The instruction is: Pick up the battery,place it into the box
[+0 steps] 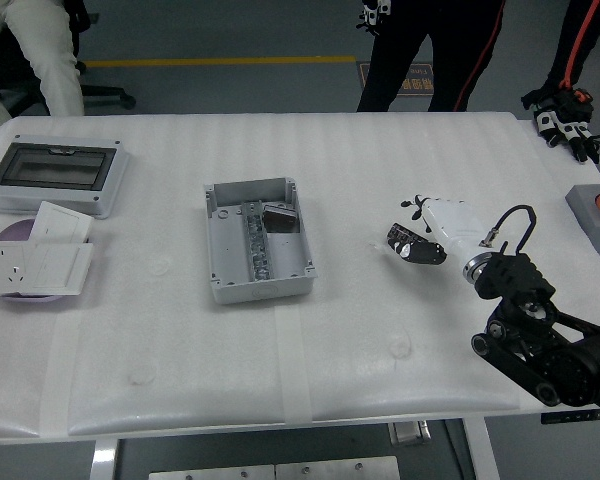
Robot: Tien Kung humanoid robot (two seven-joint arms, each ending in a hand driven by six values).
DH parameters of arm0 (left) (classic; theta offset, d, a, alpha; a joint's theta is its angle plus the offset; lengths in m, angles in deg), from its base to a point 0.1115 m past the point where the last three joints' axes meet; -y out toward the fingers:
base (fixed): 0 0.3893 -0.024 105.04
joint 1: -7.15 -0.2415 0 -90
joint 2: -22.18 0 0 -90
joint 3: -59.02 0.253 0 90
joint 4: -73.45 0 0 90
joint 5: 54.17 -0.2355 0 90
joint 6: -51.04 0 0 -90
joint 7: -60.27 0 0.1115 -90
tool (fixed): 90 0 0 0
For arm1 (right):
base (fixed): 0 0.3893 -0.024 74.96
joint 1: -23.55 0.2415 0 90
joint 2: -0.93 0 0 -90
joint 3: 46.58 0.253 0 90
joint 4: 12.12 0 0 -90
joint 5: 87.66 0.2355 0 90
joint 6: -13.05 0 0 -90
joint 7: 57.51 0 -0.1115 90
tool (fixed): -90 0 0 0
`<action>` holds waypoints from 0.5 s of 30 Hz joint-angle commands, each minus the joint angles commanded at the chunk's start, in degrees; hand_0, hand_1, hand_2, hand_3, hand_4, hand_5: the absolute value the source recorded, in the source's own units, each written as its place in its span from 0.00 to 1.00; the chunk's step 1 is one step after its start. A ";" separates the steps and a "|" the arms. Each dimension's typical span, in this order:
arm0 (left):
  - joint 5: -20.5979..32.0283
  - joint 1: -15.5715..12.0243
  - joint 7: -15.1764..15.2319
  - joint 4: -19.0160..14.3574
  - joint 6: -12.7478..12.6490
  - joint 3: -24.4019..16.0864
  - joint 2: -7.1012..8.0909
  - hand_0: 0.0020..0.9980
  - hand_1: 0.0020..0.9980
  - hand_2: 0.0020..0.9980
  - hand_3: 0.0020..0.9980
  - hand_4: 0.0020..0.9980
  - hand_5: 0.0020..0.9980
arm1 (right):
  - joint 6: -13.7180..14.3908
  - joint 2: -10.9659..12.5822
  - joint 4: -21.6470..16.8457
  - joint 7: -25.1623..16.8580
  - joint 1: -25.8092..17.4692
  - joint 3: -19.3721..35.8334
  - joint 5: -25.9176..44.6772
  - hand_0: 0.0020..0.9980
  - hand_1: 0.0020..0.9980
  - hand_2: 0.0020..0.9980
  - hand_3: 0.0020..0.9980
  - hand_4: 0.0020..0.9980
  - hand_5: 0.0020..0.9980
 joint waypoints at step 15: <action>-0.03 -0.12 0.50 0.01 -0.31 0.04 -0.01 0.40 0.56 0.48 0.39 0.00 0.00 | 5.22 -0.98 3.98 2.74 0.38 -3.99 -1.33 0.78 0.62 0.75 0.94 0.92 0.42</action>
